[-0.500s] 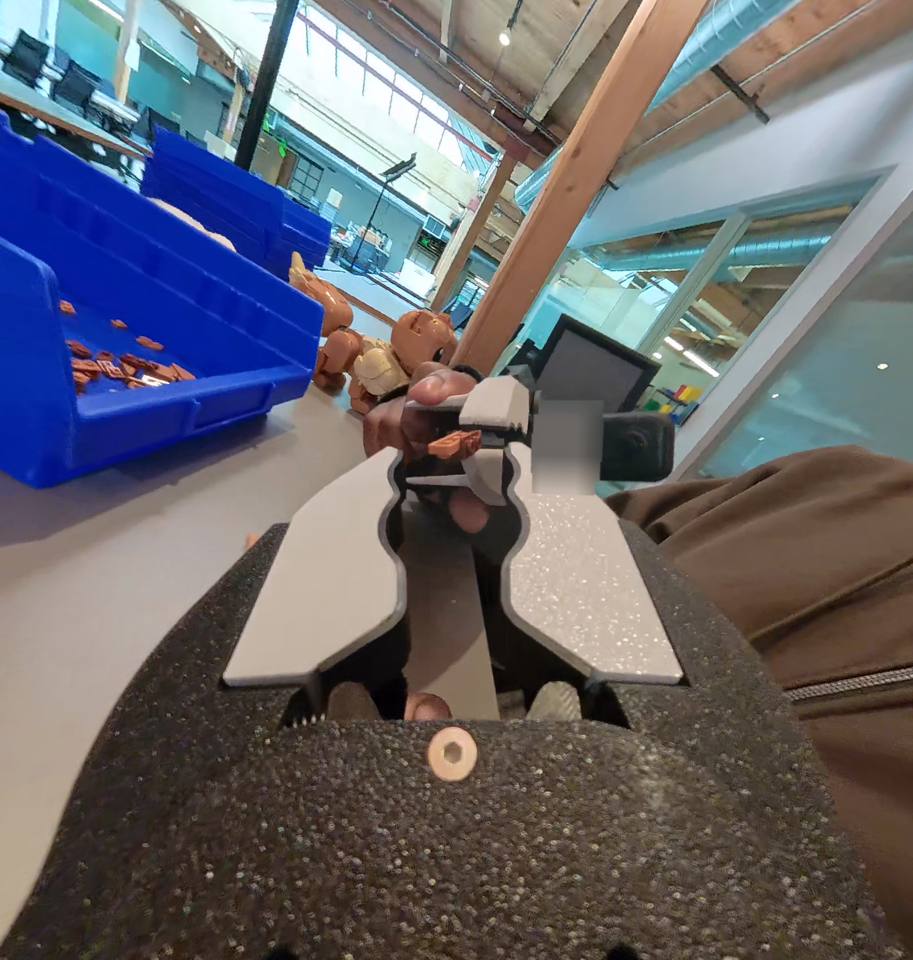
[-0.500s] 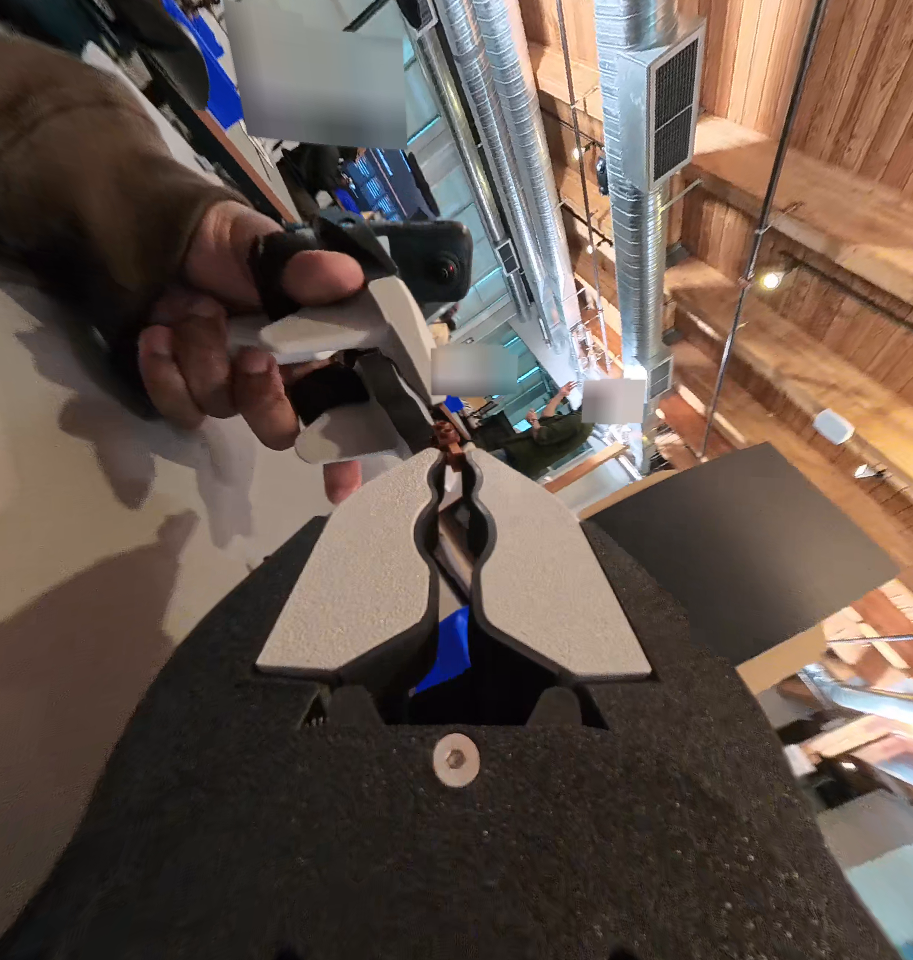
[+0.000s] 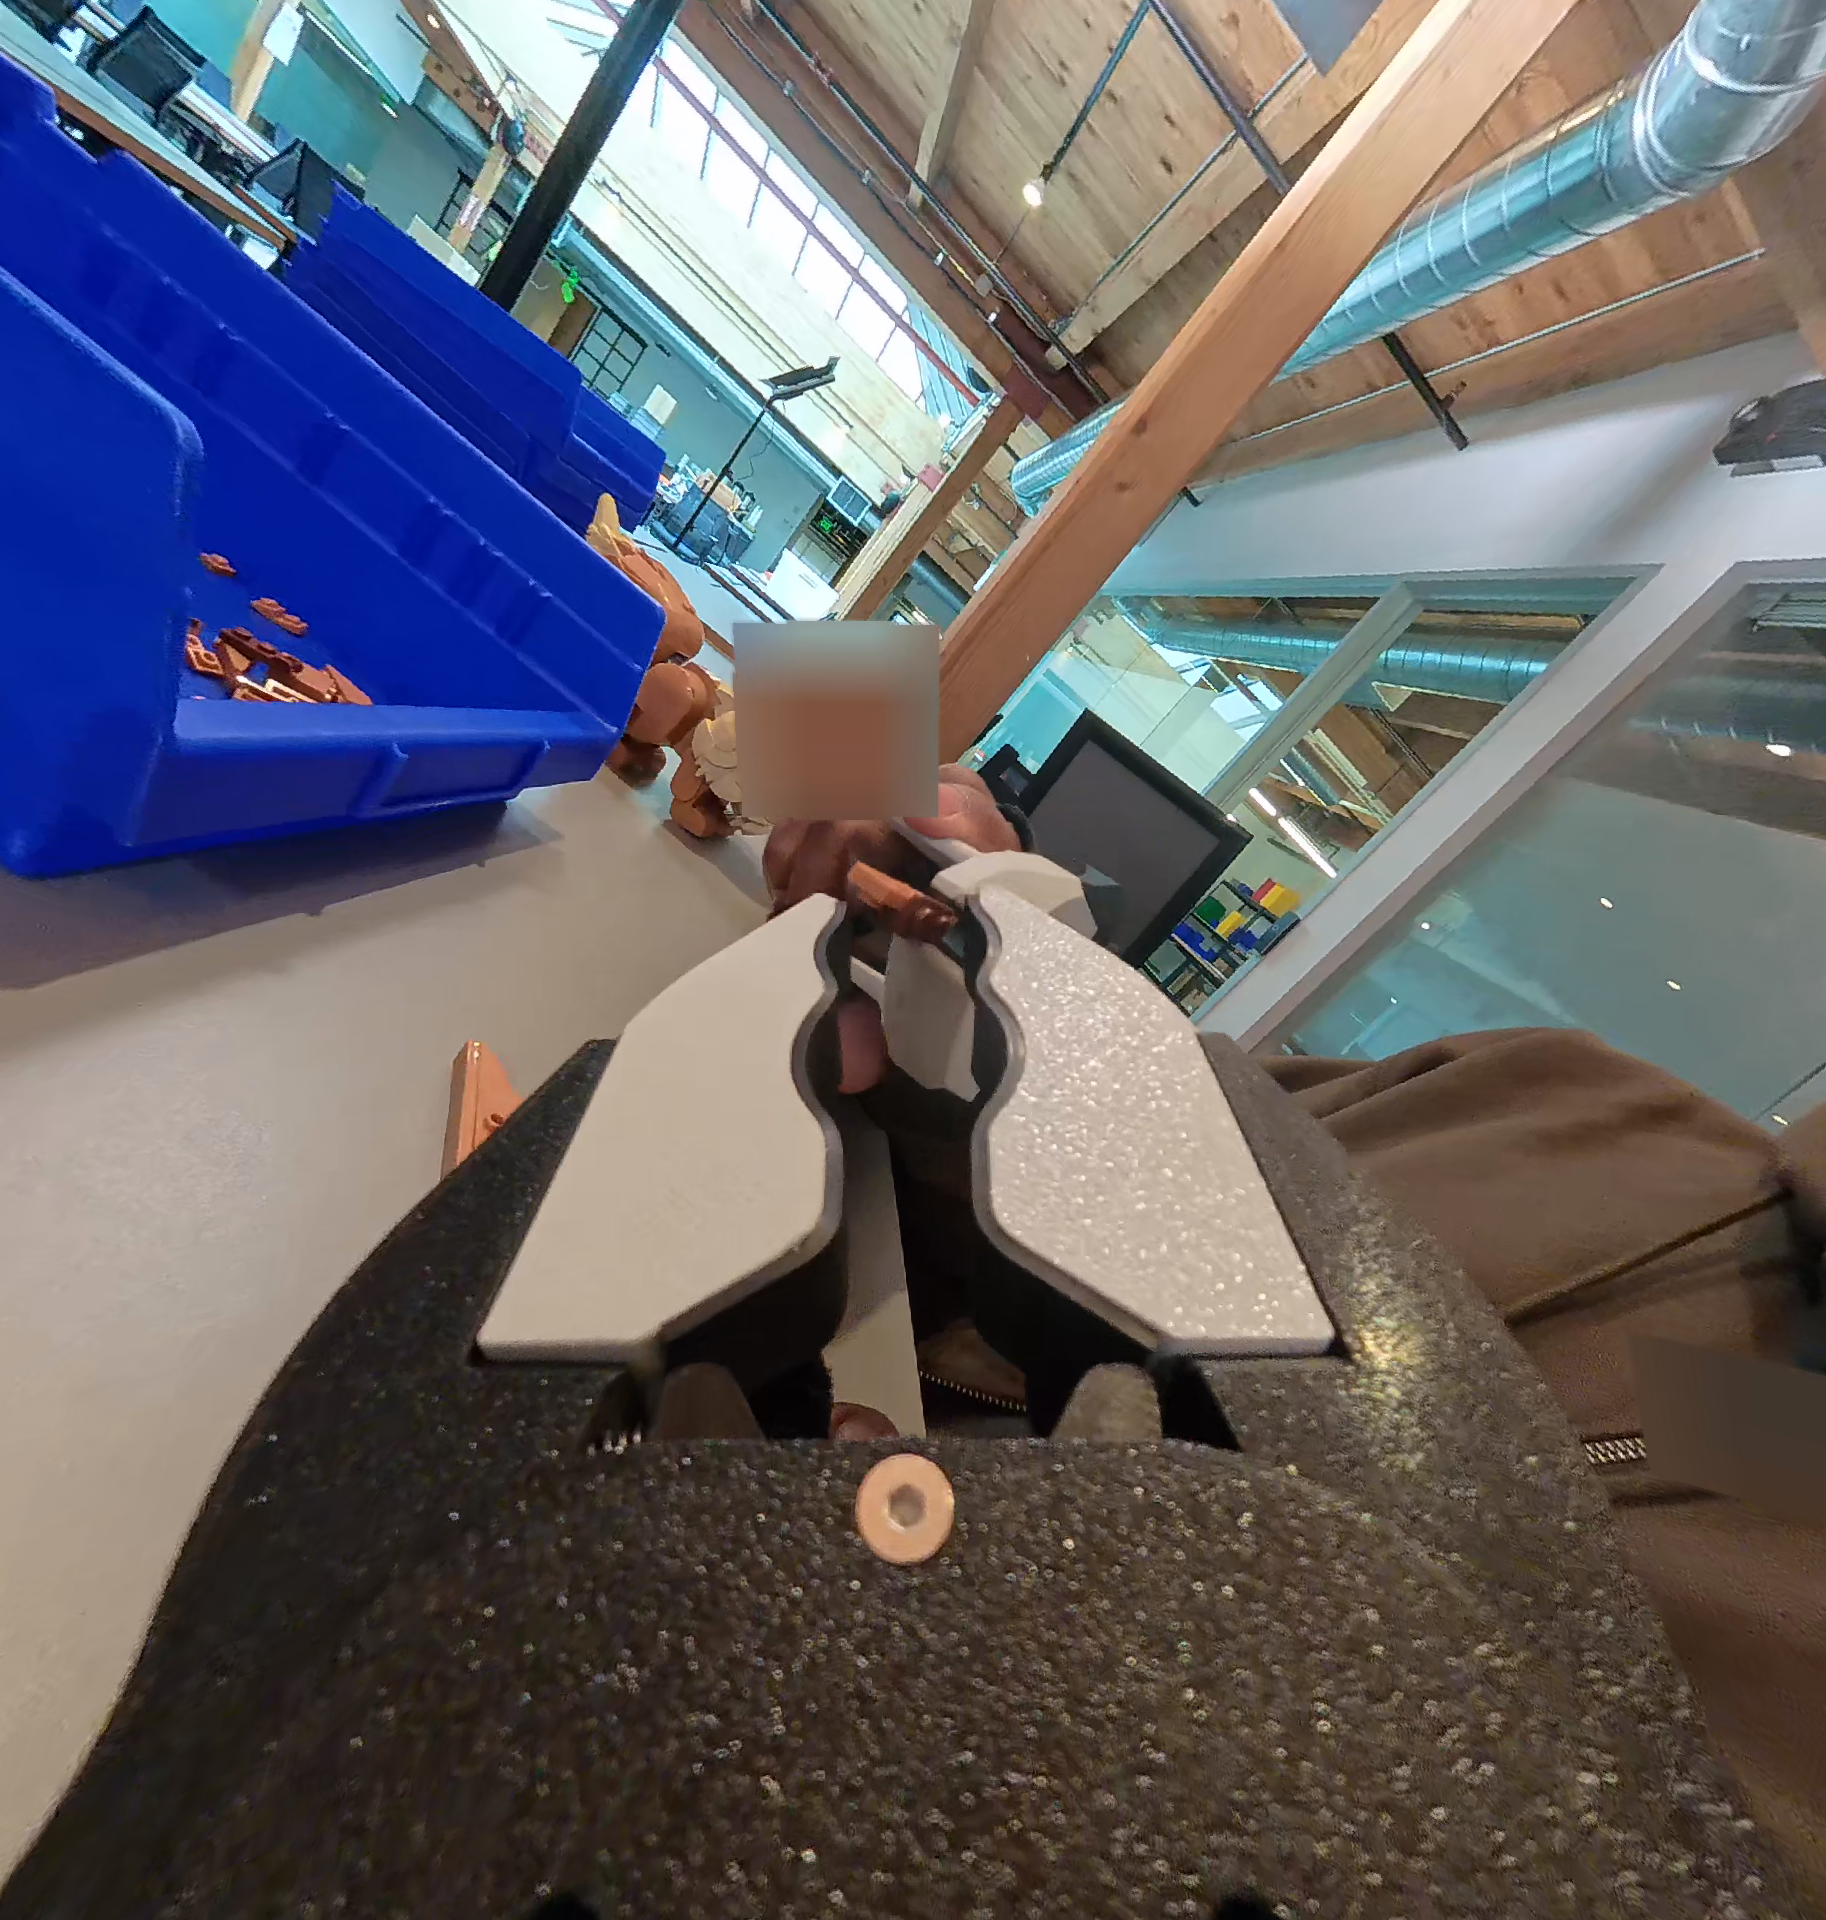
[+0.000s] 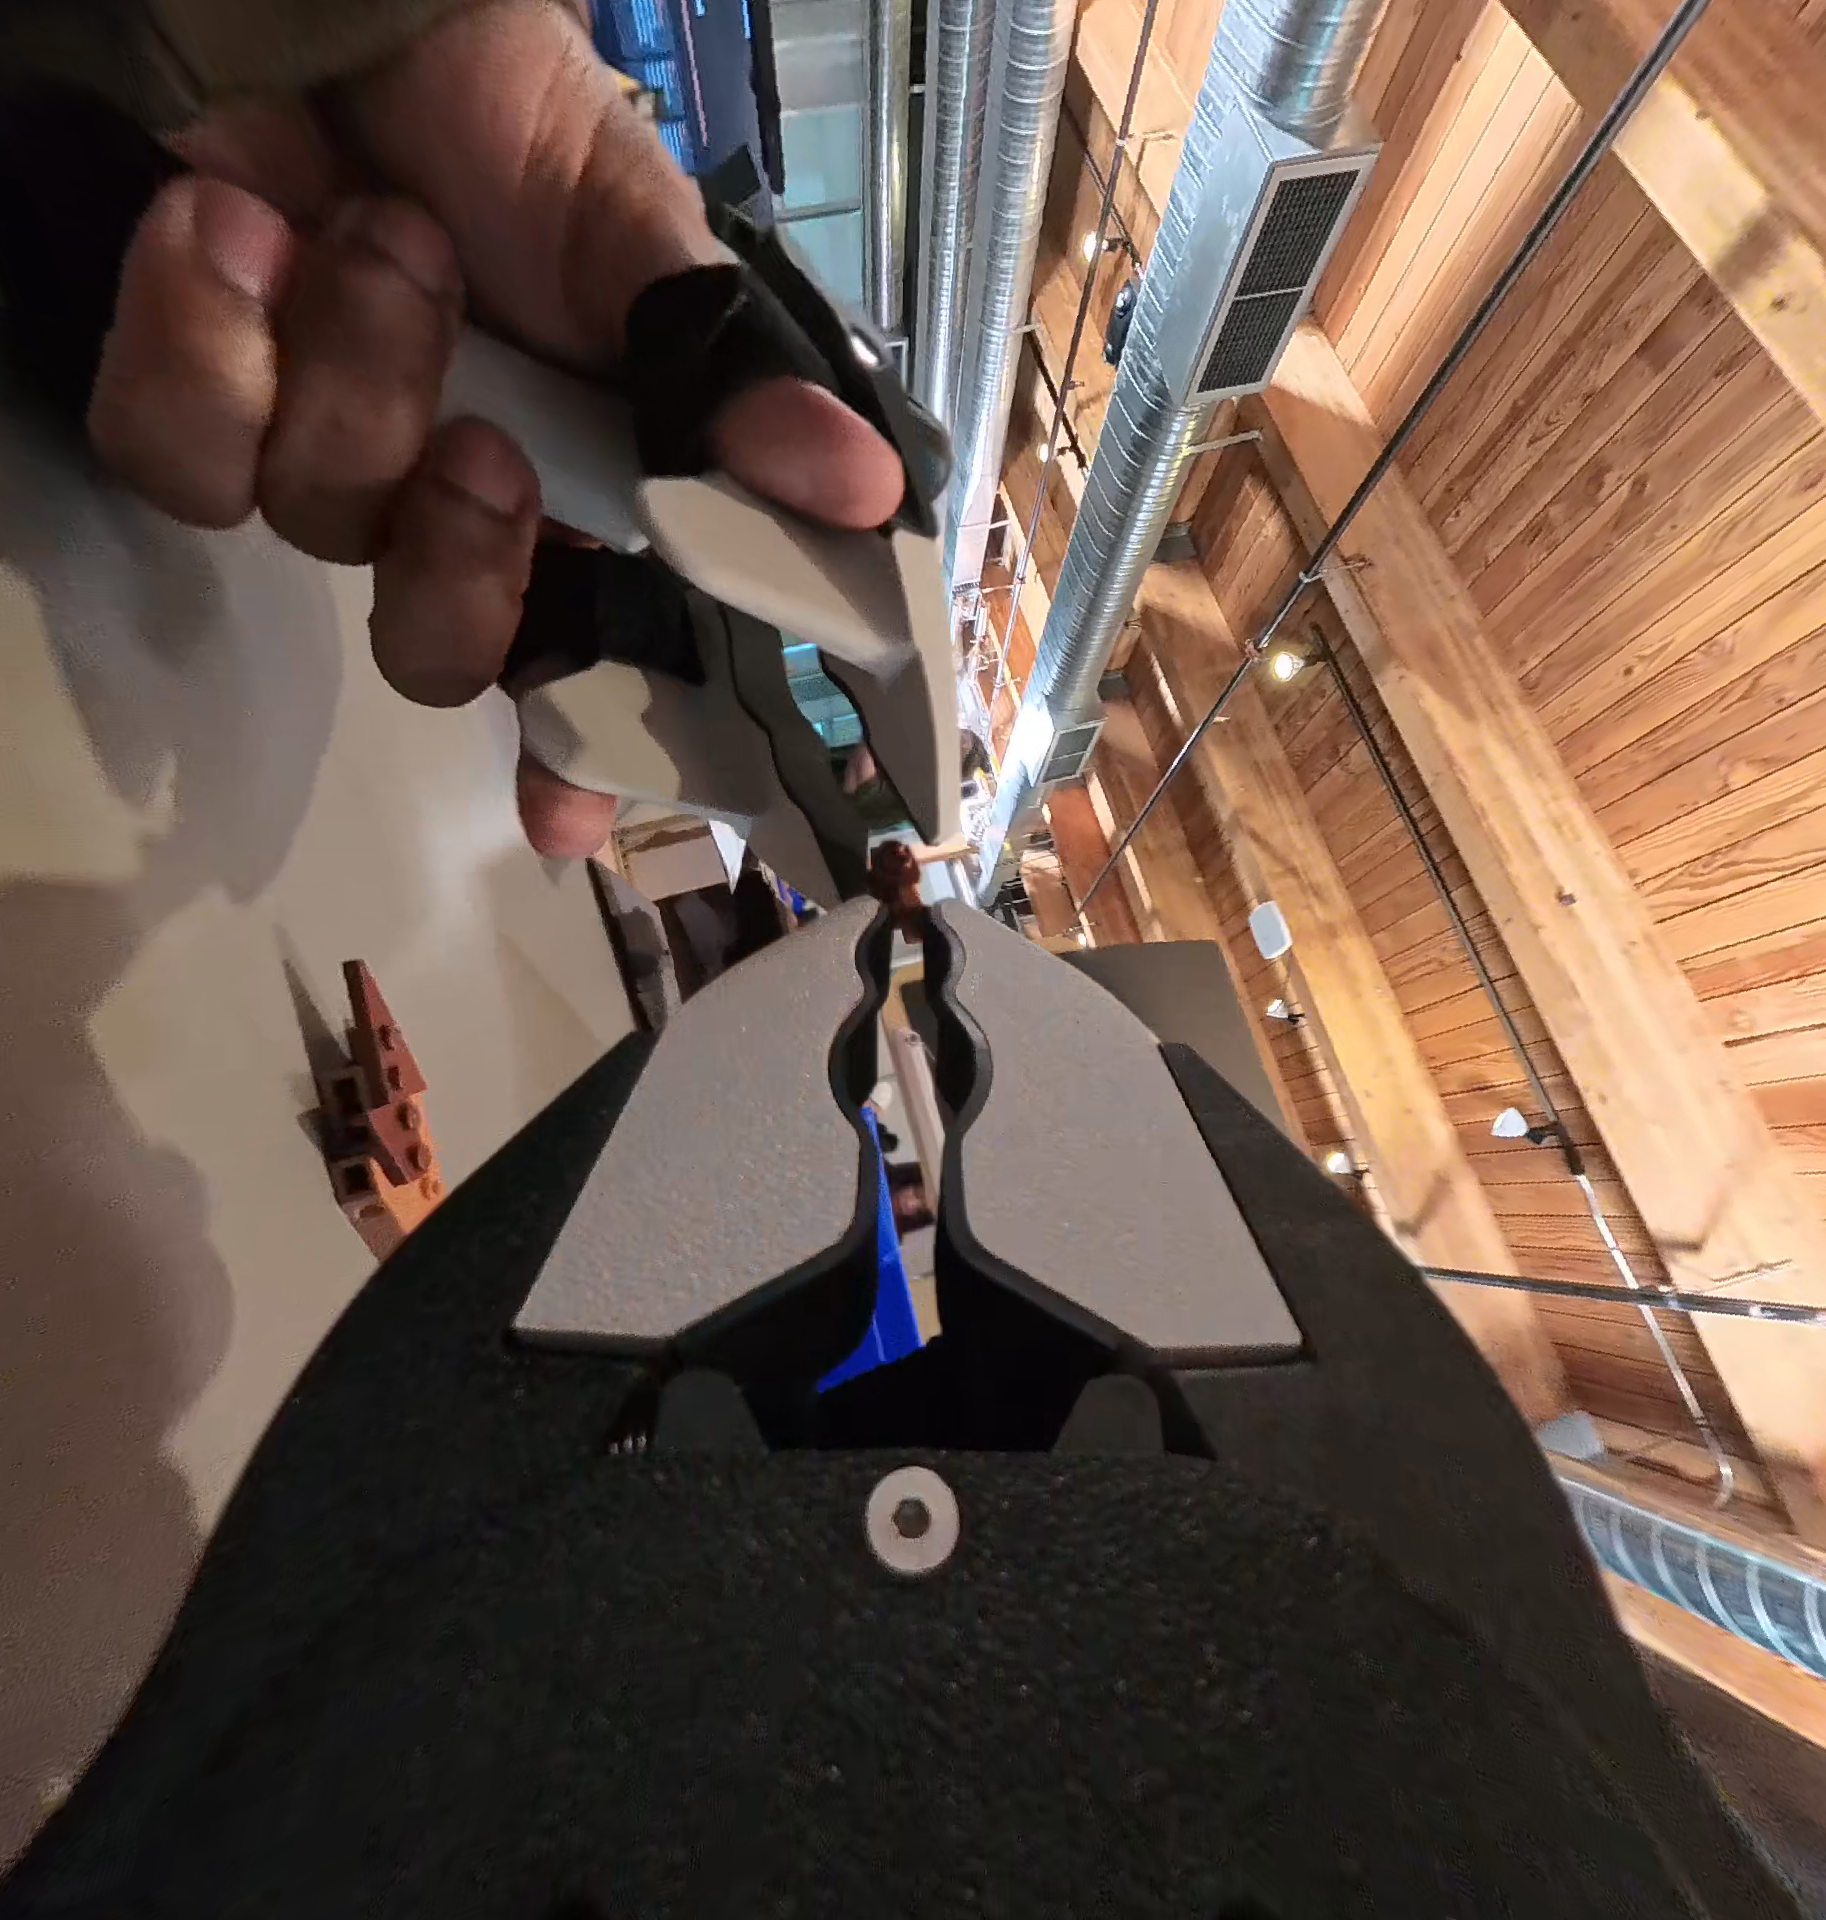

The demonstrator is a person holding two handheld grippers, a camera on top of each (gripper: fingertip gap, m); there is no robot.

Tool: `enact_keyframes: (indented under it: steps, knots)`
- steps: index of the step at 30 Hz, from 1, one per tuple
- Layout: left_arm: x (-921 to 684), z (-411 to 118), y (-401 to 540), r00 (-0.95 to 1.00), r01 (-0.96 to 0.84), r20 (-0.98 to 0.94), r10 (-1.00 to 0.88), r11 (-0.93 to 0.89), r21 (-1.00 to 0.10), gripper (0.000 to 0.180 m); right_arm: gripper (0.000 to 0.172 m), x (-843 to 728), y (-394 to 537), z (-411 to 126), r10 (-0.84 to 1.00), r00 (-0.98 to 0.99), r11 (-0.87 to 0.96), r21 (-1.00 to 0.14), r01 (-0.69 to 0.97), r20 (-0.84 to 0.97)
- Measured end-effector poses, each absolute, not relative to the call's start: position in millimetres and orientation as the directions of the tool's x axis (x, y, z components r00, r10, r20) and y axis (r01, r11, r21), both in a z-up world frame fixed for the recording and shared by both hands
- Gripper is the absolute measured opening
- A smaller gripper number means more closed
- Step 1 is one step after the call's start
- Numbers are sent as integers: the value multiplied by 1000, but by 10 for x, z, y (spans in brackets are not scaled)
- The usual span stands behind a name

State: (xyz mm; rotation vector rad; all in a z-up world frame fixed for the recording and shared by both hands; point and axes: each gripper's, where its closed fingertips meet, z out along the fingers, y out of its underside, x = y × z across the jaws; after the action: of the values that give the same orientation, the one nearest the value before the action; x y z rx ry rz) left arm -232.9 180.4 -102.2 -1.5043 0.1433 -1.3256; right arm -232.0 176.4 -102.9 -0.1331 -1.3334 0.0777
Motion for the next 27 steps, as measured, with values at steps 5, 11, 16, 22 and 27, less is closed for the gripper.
enact_keyframes:
  steps: [5,11,16,22,27]
  knots:
    - [-2307,-1032,1821,360,529,656,-664,-433,-729,20,5,-2347,1770,-1053,23,248,996,-44,79,968]
    - [-2315,-1031,1836,348,549,669,-657,-436,-713,14,4,-2353,1767,-1044,-57,269,993,25,120,962]
    - [-2313,-1016,1825,345,549,658,-669,-424,-720,14,4,-2346,1760,-1032,-68,278,992,34,125,958]
    - [-2293,-995,1819,385,533,612,-691,-375,-758,13,5,-2320,1772,-1005,64,271,994,-86,70,960]
    - [-2273,-997,1802,437,488,555,-708,-332,-807,12,6,-2303,1773,-1004,189,240,980,-199,15,952]
